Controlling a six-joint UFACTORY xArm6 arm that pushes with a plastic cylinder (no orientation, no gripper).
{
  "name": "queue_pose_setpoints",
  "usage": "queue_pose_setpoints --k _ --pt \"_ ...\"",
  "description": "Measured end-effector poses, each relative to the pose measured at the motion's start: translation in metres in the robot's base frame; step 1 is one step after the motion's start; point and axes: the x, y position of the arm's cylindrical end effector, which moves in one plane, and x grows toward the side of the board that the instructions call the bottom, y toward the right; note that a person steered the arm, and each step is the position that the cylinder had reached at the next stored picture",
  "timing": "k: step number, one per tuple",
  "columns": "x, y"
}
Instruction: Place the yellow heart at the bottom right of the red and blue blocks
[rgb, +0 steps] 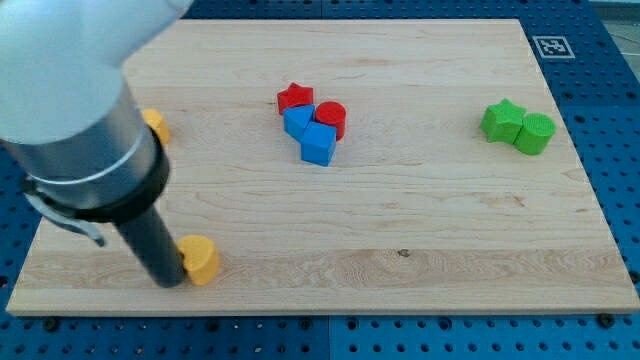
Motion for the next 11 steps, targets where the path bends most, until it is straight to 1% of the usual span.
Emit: queue_pose_setpoints --k 2,3,4,5,6,7,8,9,10,11 --pt "-0.005 0.077" --pt "-0.024 0.111" --pt "-0.036 0.122" --pt "-0.02 0.122" --pt "-0.017 0.083" --pt "-0.035 0.057" --pt "-0.07 0.081" --pt "-0.082 0.131" --pt "-0.082 0.164" --pt "-0.082 0.167"
